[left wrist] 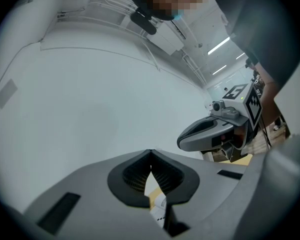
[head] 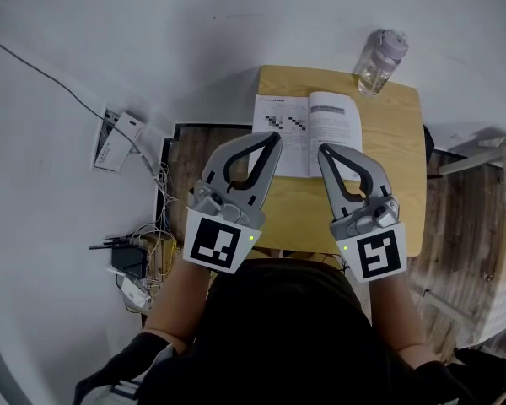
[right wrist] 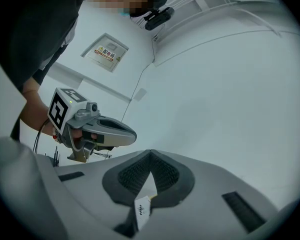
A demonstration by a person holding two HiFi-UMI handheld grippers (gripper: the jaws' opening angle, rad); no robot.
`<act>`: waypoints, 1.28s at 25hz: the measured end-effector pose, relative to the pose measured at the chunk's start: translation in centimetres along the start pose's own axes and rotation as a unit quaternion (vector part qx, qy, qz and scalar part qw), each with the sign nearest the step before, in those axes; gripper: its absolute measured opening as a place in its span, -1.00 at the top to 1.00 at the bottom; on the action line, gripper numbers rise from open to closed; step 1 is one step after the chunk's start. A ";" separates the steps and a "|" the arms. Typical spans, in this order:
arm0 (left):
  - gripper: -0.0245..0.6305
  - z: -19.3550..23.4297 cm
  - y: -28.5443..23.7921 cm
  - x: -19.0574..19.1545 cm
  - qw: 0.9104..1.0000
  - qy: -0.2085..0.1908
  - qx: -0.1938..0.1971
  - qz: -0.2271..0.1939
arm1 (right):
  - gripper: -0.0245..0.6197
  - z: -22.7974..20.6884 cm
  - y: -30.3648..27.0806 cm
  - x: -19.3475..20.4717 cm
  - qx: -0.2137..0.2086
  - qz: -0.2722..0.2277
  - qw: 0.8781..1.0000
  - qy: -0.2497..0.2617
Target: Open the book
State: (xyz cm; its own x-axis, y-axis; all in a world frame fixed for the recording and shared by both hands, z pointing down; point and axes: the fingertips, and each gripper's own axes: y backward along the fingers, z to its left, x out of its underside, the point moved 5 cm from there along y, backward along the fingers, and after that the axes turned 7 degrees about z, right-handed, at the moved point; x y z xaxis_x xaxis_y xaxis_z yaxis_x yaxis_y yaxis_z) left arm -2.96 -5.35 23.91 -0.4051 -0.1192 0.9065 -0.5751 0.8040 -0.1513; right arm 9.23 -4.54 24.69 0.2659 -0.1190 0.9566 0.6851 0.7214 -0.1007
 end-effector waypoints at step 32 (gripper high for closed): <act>0.89 -0.5 -0.6 0.7 1.000 0.017 0.009 -0.011 | 0.84 1.0 0.3 -0.4 -0.008 -0.023 1.000 0.018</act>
State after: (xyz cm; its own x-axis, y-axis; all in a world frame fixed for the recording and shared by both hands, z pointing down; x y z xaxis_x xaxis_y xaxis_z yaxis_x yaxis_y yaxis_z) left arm -2.58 -5.64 24.82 -0.3680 -0.1167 0.9225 -0.5960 0.7911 -0.1376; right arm 8.66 -3.58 24.51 0.2572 -0.1770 0.9500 0.7077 0.7039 -0.0605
